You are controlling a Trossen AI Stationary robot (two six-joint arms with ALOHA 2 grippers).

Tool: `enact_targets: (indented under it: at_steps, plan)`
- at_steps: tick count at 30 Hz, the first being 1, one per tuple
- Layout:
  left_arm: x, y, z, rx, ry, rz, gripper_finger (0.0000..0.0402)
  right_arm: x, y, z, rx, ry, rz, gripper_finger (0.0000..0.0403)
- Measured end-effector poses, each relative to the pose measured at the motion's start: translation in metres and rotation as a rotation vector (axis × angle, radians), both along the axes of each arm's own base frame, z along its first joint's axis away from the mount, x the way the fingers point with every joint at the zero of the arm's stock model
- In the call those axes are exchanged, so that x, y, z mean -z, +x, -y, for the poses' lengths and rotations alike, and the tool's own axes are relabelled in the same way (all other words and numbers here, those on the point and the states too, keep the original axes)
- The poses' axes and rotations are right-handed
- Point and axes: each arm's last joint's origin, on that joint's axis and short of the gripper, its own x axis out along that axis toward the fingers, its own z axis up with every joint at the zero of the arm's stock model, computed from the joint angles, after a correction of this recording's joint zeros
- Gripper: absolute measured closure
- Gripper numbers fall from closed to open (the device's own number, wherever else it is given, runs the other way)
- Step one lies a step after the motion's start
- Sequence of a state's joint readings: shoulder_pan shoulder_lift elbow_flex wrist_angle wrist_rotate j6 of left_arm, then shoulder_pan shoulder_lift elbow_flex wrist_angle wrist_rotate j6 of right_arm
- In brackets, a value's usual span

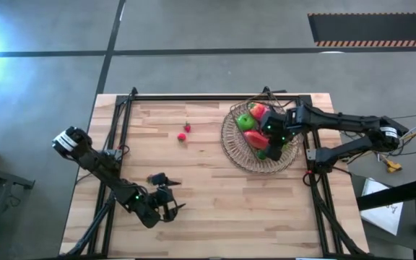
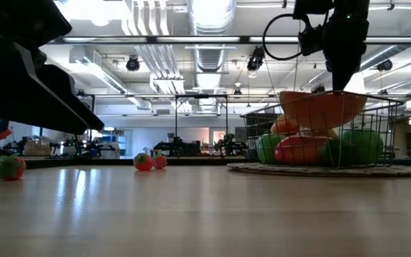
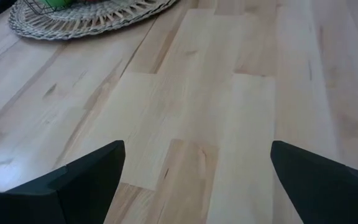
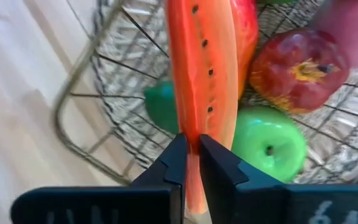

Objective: Build produce basket
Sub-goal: Put the watermelon into the gold wire basket, then put the bottom strawberry into the gold wire basket

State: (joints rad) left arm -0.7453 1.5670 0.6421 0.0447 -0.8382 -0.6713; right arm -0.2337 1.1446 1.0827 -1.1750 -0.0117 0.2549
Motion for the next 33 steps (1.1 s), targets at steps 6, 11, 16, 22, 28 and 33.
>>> enact_targets:
  at_steps: [6, 11, 16, 22, 28, 33]
  plan:
    - [-0.003, -0.001, -0.001, 0.009, -0.005, -0.003, 0.0015, -0.005, 0.002, -0.001, 0.057, 0.051, 0.030, 0.0340]
    - [-0.003, -0.001, 0.000, 0.011, -0.007, -0.005, 0.0015, 0.001, 0.000, -0.001, 0.060, 0.050, 0.007, 0.0315]
    - [-0.003, -0.001, 0.000, 0.011, -0.008, -0.005, 0.0015, 0.001, 0.001, -0.001, 0.068, 0.038, 0.006, 0.0295]
    - [-0.003, -0.001, 0.000, 0.011, -0.008, -0.005, 0.0015, -0.004, 0.006, 0.000, 0.046, 0.020, 0.068, 0.0282]
    - [-0.010, -0.008, -0.007, -0.018, -0.024, -0.026, 0.0015, -0.014, 0.031, -0.006, 0.010, -0.070, 0.312, 0.0295]
    - [-0.022, -0.025, -0.023, -0.139, -0.075, -0.069, 0.0015, -0.031, 0.056, -0.040, -0.096, -0.219, 0.599, 0.0314]
